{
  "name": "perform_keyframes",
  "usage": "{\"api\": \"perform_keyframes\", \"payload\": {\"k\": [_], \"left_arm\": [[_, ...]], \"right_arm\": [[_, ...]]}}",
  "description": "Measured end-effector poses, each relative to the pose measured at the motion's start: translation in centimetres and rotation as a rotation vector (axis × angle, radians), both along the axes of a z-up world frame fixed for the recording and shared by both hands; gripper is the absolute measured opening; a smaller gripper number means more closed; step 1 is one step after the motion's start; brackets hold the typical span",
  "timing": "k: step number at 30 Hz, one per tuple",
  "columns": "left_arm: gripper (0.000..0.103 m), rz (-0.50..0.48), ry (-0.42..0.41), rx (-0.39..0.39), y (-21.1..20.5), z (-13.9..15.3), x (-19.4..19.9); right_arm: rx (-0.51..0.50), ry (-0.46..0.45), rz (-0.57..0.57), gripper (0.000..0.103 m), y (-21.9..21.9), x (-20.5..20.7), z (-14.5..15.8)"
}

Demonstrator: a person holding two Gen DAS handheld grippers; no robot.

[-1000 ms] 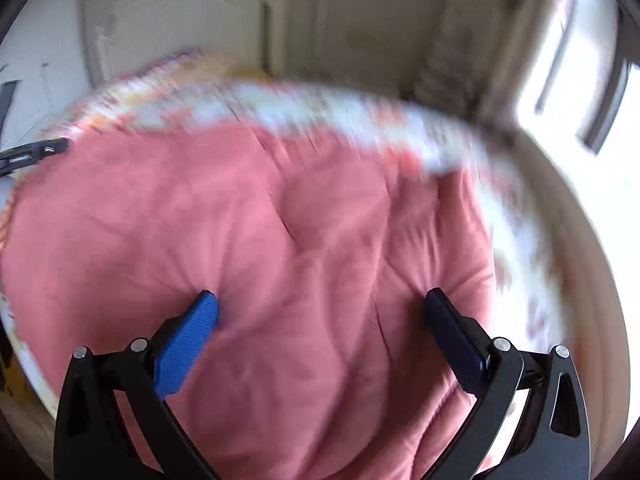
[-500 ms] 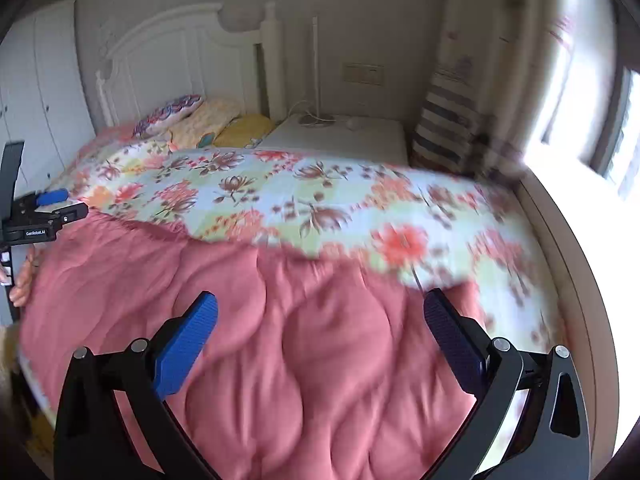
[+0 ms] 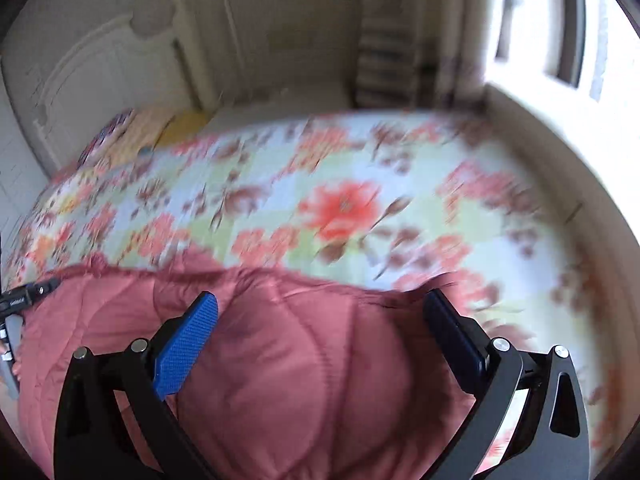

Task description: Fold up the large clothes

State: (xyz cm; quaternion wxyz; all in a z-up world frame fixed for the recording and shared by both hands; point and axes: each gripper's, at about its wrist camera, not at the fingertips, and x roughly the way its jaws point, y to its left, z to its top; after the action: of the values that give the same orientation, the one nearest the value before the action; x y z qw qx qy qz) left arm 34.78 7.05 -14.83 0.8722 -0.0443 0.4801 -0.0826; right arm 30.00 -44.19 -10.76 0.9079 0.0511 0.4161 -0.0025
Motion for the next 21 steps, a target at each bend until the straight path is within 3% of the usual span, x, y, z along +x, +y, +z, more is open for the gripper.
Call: {"api": "perform_keyframes", "payload": {"k": [2,4,8,10,12,16,19,21], "left_arm": [[0.101,0.000,-0.004,-0.004,0.0,0.0,-0.1],[0.101,0.001,-0.004,-0.003,0.1,0.0,-0.1],[0.101,-0.001,-0.002,-0.002,0.1,0.0,-0.1],[0.101,0.008,-0.012,0.014,0.0,0.6,-0.3],[0.100,0.032,-0.065,0.069,-0.4,2.6,-1.6],[0.101,-0.042,-0.212,0.014,-2.5,7.9,-6.1],[0.101,-0.094,-0.260,0.022,-5.5,8.4,-8.7],[0.101,-0.187,-0.193,0.087,-8.3,5.3,-8.9]], "right_arm": [[0.022,0.085,-0.014,0.099,-0.5,1.0,-2.2],[0.077,0.114,-0.007,0.099,-0.9,1.8,-3.1],[0.058,0.112,-0.038,0.098,-1.1,1.3,-2.1],[0.013,0.073,-0.051,0.098,-0.2,0.1,0.1],[0.023,0.014,0.023,0.098,1.4,-1.7,2.6],[-0.042,-0.071,0.241,0.099,6.8,-5.1,5.5],[-0.098,-0.071,0.387,0.099,10.7,-6.5,4.0],[-0.188,0.022,0.459,0.099,12.9,-6.2,-0.1]]}}
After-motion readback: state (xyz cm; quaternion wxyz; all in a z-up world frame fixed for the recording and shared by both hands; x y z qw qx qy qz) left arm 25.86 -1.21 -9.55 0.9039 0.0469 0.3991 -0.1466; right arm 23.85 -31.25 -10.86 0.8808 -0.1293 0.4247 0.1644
